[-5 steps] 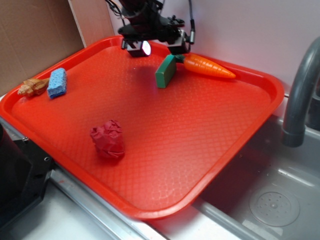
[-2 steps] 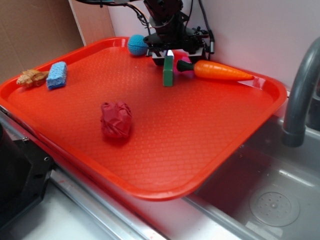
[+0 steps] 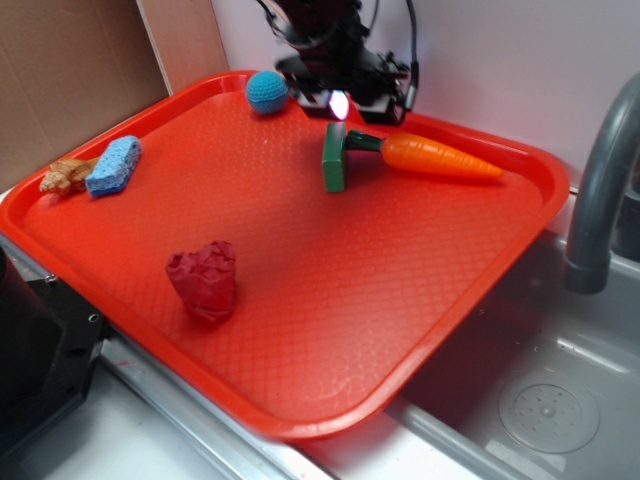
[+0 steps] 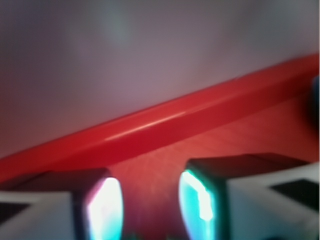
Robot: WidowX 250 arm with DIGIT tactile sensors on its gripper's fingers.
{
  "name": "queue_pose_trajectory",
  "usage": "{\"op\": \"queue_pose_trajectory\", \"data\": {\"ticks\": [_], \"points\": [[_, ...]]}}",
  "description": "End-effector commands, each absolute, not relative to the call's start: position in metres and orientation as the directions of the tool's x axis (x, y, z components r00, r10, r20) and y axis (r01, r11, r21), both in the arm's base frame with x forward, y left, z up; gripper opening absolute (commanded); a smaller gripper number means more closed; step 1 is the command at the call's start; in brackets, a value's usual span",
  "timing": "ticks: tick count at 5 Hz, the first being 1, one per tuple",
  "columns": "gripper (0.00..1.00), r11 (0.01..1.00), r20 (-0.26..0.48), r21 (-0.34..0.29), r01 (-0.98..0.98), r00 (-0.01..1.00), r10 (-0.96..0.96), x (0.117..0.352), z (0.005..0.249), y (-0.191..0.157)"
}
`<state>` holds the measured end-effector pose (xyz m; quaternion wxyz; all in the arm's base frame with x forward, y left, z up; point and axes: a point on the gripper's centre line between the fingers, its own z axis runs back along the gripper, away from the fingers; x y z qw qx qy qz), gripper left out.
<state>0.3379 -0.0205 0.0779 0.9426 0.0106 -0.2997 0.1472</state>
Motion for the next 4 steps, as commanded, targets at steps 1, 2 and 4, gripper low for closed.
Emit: {"op": "queue_pose_trajectory", "data": {"ticks": [1,2,4], "points": [[1.00,0.979,0.674,-0.053,-0.199,0.716,0.182,0.325,0.122,-0.030],[1.00,0.979,0.674,-0.053,-0.199,0.716,0.182,0.325,0.122,-0.030],[1.00,0.895,0.663,-0.104,-0.434,0.640,0.388,0.330,0.107,-0.031]]}}
